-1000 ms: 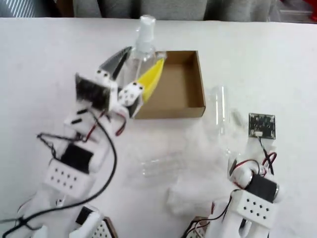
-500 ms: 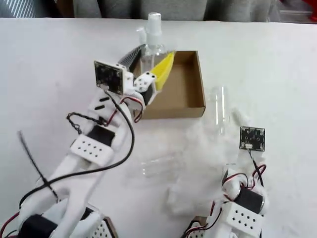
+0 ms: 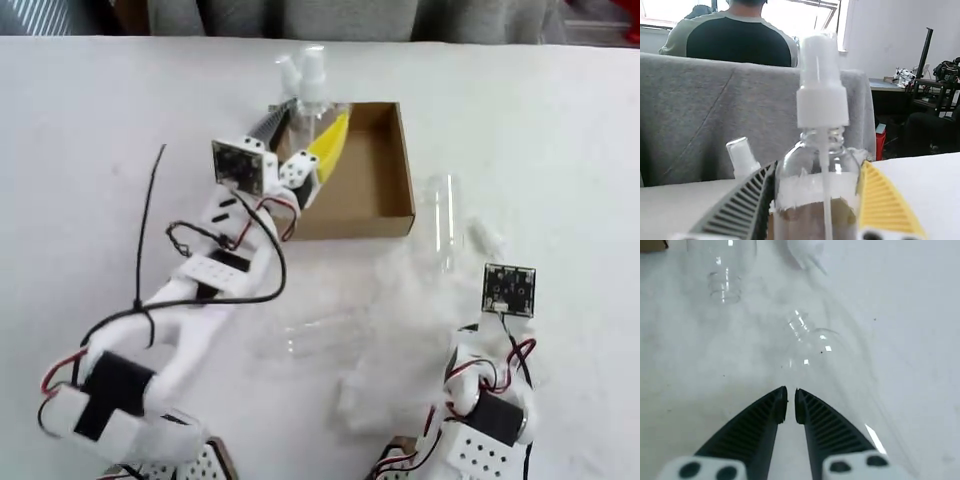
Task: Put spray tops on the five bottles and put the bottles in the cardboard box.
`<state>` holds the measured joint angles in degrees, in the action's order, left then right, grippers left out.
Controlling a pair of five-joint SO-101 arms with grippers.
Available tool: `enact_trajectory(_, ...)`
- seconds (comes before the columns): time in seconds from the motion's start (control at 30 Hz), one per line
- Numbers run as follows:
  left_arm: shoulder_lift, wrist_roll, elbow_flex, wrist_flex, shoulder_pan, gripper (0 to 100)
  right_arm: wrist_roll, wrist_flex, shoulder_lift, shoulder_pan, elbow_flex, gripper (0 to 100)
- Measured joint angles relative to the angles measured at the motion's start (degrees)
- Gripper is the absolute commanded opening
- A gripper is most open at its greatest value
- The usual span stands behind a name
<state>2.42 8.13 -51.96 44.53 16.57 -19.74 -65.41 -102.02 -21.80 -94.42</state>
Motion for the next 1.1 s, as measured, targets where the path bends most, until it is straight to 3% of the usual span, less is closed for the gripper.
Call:
enact_trajectory(0.47, -18.37, 0.00, 4.04, 16.44, -1.23, 18, -3.16, -0.26, -0.53, 0.00, -0.62, 1.7)
enact_trajectory(1.1, -27.08, 0.18, 8.88, 17.67, -5.71, 18, -3.16, -0.26, -0.53, 0.00, -0.62, 1.8)
